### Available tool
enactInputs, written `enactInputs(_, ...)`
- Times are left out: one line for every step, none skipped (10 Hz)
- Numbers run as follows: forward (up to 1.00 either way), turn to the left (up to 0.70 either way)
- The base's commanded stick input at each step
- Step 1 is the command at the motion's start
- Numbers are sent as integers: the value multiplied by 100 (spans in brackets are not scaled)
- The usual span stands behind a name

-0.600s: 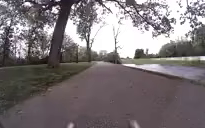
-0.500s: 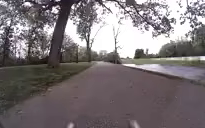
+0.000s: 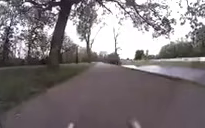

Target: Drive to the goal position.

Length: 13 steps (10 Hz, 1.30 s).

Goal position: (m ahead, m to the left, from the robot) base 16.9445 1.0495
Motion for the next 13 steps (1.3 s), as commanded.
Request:
enactInputs(70,0)
enactInputs(70,0)
enactInputs(70,0)
enactInputs(70,0)
enactInputs(70,0)
enactInputs(70,0)
enactInputs(70,0)
enactInputs(70,0)
enactInputs(70,0)
enactInputs(70,0)
enactInputs(70,0)
enactInputs(70,0)
enactInputs(70,0)
